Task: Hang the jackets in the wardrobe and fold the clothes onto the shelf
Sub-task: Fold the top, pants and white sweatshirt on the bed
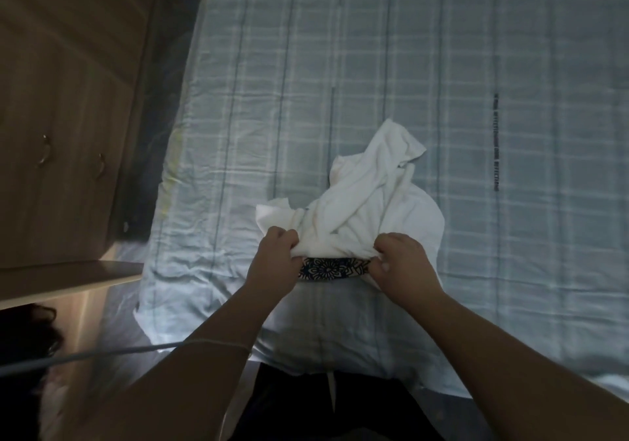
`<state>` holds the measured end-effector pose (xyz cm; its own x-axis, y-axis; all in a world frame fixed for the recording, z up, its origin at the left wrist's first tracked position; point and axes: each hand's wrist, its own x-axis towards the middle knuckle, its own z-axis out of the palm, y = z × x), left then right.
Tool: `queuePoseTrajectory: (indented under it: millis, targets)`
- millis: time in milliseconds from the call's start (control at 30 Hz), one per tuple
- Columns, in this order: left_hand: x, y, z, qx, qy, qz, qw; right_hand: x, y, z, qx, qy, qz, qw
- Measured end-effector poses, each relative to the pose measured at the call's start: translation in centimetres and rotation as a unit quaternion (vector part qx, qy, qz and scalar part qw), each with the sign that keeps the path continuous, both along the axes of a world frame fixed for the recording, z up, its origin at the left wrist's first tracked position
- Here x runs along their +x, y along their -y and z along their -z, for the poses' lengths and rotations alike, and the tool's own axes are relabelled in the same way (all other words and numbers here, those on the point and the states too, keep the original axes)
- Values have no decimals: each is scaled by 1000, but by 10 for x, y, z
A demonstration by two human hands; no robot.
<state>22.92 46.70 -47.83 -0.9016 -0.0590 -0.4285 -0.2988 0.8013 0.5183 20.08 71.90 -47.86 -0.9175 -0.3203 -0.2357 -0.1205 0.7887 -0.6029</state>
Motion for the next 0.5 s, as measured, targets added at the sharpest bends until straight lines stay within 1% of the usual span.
queuePoseTrajectory:
  millis: [100, 200, 333, 400, 500]
  targets:
    - [9, -6, -25, -3, -10, -11, 1000, 0, -3, -23, 16, 9, 13, 1000]
    - [19, -7, -49, -24, -2, -45, 999, 8, -7, -40, 32, -8, 14, 999]
    - [34, -7, -81, -50, 4, -77, 996, 17, -18, -53, 77, 3, -45, 996]
    - [40, -5, -93, -37, -16, -95, 995, 20, -21, -59, 91, -2, -59, 994]
    - [45, -5, -110, 24, -55, -145, 988, 27, -20, -73, 78, -25, -70, 994]
